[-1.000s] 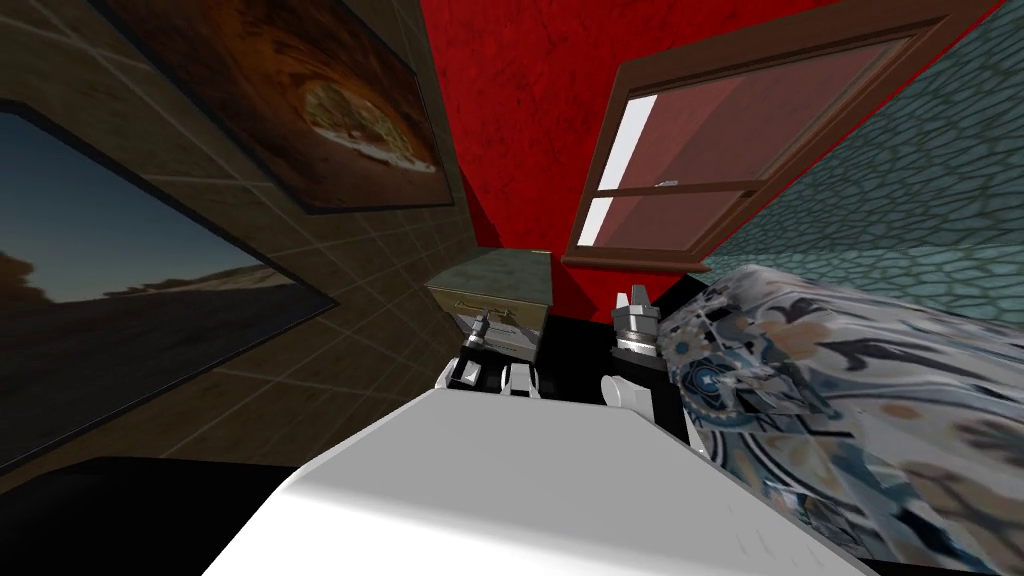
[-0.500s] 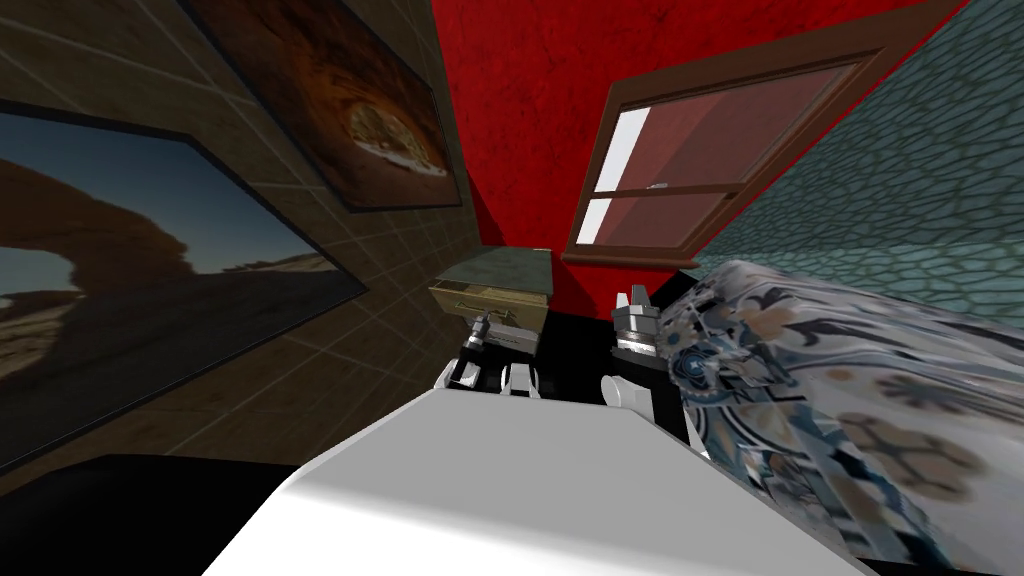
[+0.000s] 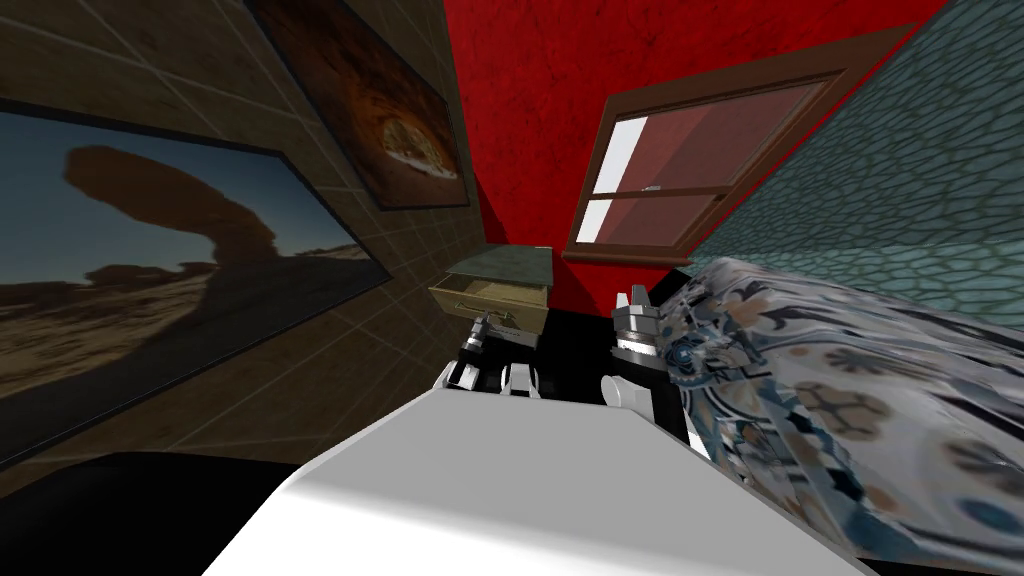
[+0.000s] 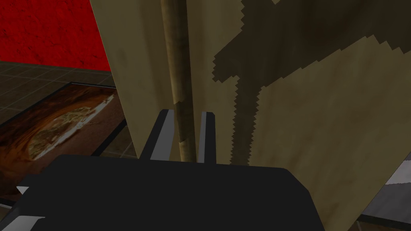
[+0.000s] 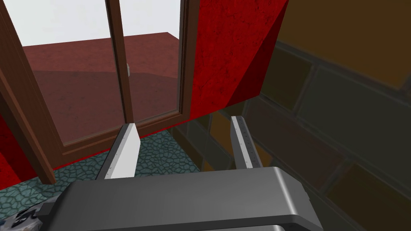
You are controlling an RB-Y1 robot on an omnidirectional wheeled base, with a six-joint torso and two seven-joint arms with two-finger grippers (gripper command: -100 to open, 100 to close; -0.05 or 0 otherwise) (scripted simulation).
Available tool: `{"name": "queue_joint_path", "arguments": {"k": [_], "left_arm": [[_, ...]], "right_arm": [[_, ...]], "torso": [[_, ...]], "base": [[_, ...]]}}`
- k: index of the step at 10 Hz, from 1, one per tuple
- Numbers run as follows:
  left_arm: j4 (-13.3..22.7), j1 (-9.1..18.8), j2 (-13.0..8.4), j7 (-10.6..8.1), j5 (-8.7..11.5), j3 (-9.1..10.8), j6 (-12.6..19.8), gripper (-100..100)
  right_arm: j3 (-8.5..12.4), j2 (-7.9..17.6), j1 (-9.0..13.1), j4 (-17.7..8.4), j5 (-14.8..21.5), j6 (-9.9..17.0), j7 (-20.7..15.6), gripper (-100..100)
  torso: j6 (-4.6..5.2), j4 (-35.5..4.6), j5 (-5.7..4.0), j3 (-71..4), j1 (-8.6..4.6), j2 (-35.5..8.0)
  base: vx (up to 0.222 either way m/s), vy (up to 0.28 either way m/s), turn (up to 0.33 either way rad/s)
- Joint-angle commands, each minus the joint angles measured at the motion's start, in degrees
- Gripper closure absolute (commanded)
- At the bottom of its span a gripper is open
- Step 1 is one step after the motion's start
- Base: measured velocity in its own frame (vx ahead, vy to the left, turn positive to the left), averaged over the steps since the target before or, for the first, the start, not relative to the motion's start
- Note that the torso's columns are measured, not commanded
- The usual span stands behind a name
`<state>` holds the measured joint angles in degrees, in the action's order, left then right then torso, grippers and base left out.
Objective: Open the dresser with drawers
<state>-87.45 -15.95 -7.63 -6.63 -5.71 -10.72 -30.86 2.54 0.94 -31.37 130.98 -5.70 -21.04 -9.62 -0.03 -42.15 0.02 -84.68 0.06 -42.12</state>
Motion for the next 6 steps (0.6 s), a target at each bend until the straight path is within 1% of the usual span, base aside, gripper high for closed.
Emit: {"name": "queue_joint_path", "arguments": {"k": [1,2,3,6], "left_arm": [[-0.41,-0.95,-0.46,-0.25,-0.11,-0.33,-0.01,100],[-0.69,-1.32,-0.63,-0.34,-0.16,-0.49,-0.03,100],[-3.02,-0.52,-0.88,-0.76,-0.07,-0.39,2.28,-100],[-6.69,-0.11,-1.62,-1.49,0.01,-0.34,6.22,-100]], "right_arm": [[0.00,0.00,0.01,0.00,0.00,0.00,0.00,0],[0.00,0.00,0.01,0.00,0.00,0.00,0.00,0],[0.00,0.00,0.01,0.00,0.00,0.00,0.00,0],[0.00,0.00,-0.02,0.00,0.00,0.00,0.00,0]], "torso": [[0.00,0.01,0.04,0.14,0.01,-0.16],[0.00,0.01,0.06,0.15,0.09,-0.16],[-0.01,0.04,0.06,0.08,0.11,-0.03],[0.06,-0.10,-0.08,-0.11,-0.18,0.19]], "base": [[-0.189,0.043,0.020],[-0.178,0.049,0.018],[-0.099,0.012,0.001],[-0.006,-0.011,0.000]]}}
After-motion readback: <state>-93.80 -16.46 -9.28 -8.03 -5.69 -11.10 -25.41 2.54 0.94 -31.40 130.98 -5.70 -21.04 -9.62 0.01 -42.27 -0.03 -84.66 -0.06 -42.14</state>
